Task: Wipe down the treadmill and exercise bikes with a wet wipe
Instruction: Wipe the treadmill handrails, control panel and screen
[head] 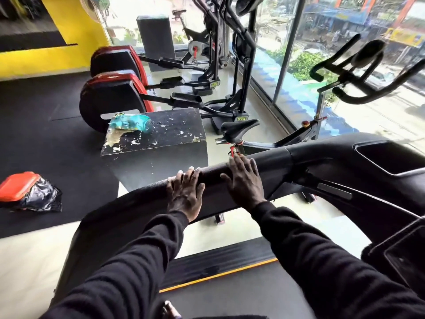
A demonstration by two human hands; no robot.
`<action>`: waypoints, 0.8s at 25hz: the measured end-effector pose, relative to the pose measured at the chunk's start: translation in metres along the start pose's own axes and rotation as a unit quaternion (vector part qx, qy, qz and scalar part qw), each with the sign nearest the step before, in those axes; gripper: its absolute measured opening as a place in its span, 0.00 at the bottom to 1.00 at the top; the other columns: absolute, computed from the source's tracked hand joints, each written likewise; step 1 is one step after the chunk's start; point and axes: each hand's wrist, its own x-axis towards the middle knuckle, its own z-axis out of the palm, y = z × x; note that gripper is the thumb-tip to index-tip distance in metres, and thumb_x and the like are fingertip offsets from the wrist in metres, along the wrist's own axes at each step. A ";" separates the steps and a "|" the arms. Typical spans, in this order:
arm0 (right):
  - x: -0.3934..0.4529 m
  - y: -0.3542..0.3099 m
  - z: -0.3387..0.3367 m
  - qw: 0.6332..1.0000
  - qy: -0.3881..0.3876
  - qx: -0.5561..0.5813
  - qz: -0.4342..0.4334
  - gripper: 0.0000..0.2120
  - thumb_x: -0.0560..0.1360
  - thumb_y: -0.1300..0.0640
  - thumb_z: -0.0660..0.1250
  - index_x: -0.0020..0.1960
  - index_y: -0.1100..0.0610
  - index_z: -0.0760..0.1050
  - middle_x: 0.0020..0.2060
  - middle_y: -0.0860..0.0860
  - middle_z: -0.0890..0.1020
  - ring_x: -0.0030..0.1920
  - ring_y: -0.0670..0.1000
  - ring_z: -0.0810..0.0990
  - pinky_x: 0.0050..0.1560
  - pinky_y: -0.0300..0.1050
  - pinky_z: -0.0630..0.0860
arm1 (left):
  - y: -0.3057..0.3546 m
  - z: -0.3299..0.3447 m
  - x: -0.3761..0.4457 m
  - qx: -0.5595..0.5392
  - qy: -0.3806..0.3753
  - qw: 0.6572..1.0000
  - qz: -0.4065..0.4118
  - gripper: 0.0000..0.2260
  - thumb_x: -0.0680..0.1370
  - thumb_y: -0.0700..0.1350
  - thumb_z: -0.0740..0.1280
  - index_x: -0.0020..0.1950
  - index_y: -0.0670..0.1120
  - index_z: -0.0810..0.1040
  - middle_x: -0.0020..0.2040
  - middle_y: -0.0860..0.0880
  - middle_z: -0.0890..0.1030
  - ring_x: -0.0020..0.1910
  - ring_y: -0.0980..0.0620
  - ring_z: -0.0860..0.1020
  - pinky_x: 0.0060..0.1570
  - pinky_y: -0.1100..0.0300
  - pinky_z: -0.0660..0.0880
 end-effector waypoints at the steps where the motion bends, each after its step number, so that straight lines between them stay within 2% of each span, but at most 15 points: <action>1: 0.008 -0.012 -0.001 0.999 -0.006 0.010 0.043 0.33 0.76 0.39 0.49 0.69 0.60 0.70 0.71 0.59 0.70 0.73 0.60 0.64 0.74 0.55 0.49 | 0.000 0.001 0.000 0.004 -0.004 1.000 -0.002 0.24 0.84 0.57 0.46 0.80 0.57 0.50 0.81 0.56 0.51 0.79 0.49 0.48 0.75 0.47 0.40; 2: 0.011 -0.026 0.003 0.999 -0.017 0.017 0.037 0.32 0.77 0.40 0.49 0.68 0.61 0.70 0.70 0.59 0.70 0.72 0.61 0.65 0.74 0.57 0.51 | -0.001 0.002 -0.001 0.004 -0.009 1.000 -0.004 0.25 0.83 0.59 0.43 0.80 0.57 0.50 0.81 0.56 0.50 0.79 0.49 0.48 0.75 0.47 0.40; 3: 0.007 -0.037 0.008 0.999 -0.033 0.017 -0.009 0.29 0.78 0.43 0.52 0.69 0.61 0.69 0.70 0.60 0.70 0.72 0.62 0.65 0.74 0.58 0.52 | -0.001 0.001 -0.002 0.007 -0.012 1.000 -0.002 0.28 0.80 0.62 0.39 0.80 0.57 0.50 0.81 0.56 0.50 0.79 0.49 0.48 0.75 0.47 0.40; 5: -0.006 -0.034 0.012 0.986 -0.046 0.002 -0.162 0.26 0.78 0.48 0.57 0.71 0.61 0.68 0.71 0.59 0.70 0.72 0.60 0.66 0.74 0.57 0.56 | -0.001 0.000 -0.002 0.017 -0.021 1.000 0.003 0.32 0.77 0.64 0.35 0.80 0.57 0.49 0.81 0.57 0.49 0.79 0.49 0.48 0.74 0.48 0.39; 6: -0.005 -0.020 0.007 0.981 -0.031 -0.005 -0.193 0.25 0.77 0.48 0.57 0.69 0.60 0.70 0.69 0.58 0.72 0.70 0.59 0.69 0.73 0.56 0.60 | -0.001 0.000 -0.002 0.023 -0.025 0.999 0.003 0.30 0.78 0.63 0.36 0.80 0.57 0.48 0.81 0.57 0.49 0.79 0.50 0.47 0.74 0.49 0.39; 7: 0.002 -0.006 0.001 0.985 -0.002 -0.010 -0.173 0.24 0.77 0.46 0.56 0.65 0.60 0.74 0.65 0.58 0.76 0.67 0.59 0.72 0.70 0.55 0.64 | -0.001 0.000 -0.002 0.023 -0.027 0.999 0.002 0.29 0.80 0.61 0.37 0.80 0.57 0.48 0.81 0.57 0.48 0.79 0.50 0.47 0.75 0.49 0.39; 8: 0.013 0.002 -0.006 0.994 0.011 -0.010 -0.109 0.23 0.77 0.45 0.55 0.61 0.59 0.77 0.60 0.58 0.79 0.63 0.60 0.75 0.69 0.55 0.65 | -0.002 -0.001 -0.002 0.020 -0.026 0.999 0.001 0.29 0.79 0.61 0.37 0.80 0.57 0.47 0.81 0.57 0.48 0.79 0.50 0.46 0.75 0.49 0.39; 10: 0.037 0.002 -0.014 0.999 -0.019 -0.004 0.041 0.21 0.77 0.45 0.54 0.54 0.59 0.78 0.54 0.58 0.81 0.60 0.59 0.75 0.68 0.54 0.61 | -0.003 -0.001 -0.003 0.021 -0.021 1.000 0.004 0.33 0.76 0.63 0.33 0.80 0.57 0.47 0.81 0.57 0.49 0.79 0.49 0.47 0.74 0.49 0.39; 11: 0.039 -0.009 -0.014 0.998 -0.027 0.003 0.056 0.22 0.77 0.46 0.53 0.53 0.60 0.78 0.53 0.58 0.81 0.59 0.59 0.75 0.67 0.54 0.60 | -0.003 -0.001 -0.003 0.019 -0.020 1.000 0.005 0.35 0.74 0.63 0.31 0.80 0.57 0.48 0.81 0.57 0.49 0.79 0.49 0.47 0.74 0.48 0.40; 13: 0.018 -0.024 -0.003 0.998 -0.016 0.014 -0.052 0.25 0.77 0.47 0.50 0.59 0.61 0.77 0.59 0.59 0.79 0.63 0.60 0.74 0.68 0.55 0.61 | 0.000 -0.002 -0.004 0.019 -0.024 1.000 0.003 0.33 0.76 0.64 0.33 0.80 0.57 0.48 0.81 0.57 0.49 0.79 0.49 0.47 0.75 0.48 0.40; 15: -0.013 -0.009 -0.001 0.979 -0.043 0.008 -0.198 0.27 0.77 0.47 0.52 0.69 0.60 0.71 0.71 0.58 0.71 0.72 0.58 0.67 0.73 0.55 0.59 | 0.001 -0.004 -0.004 0.028 -0.032 0.999 -0.001 0.26 0.83 0.60 0.41 0.81 0.57 0.48 0.81 0.56 0.48 0.79 0.49 0.47 0.75 0.48 0.40; 16: -0.017 0.008 -0.003 0.975 -0.035 -0.003 -0.219 0.28 0.78 0.46 0.52 0.72 0.59 0.68 0.73 0.57 0.67 0.74 0.58 0.64 0.75 0.55 0.56 | 0.000 -0.005 -0.005 0.025 -0.033 0.999 -0.006 0.24 0.84 0.58 0.44 0.81 0.57 0.48 0.81 0.56 0.48 0.79 0.49 0.47 0.76 0.47 0.40; 17: -0.014 0.023 -0.007 0.981 -0.021 -0.006 -0.191 0.29 0.78 0.43 0.52 0.73 0.59 0.67 0.73 0.57 0.67 0.74 0.58 0.63 0.75 0.54 0.54 | 0.001 -0.007 -0.006 0.019 -0.031 0.999 -0.014 0.24 0.84 0.57 0.45 0.81 0.57 0.48 0.81 0.56 0.49 0.79 0.49 0.47 0.76 0.47 0.40; 20: 0.013 0.031 -0.015 0.999 -0.003 0.024 0.044 0.26 0.79 0.44 0.54 0.69 0.59 0.72 0.70 0.57 0.72 0.72 0.59 0.65 0.74 0.53 0.50 | 0.024 -0.012 0.002 0.006 -0.040 0.999 -0.013 0.24 0.85 0.56 0.48 0.81 0.54 0.49 0.81 0.54 0.49 0.80 0.48 0.46 0.76 0.45 0.38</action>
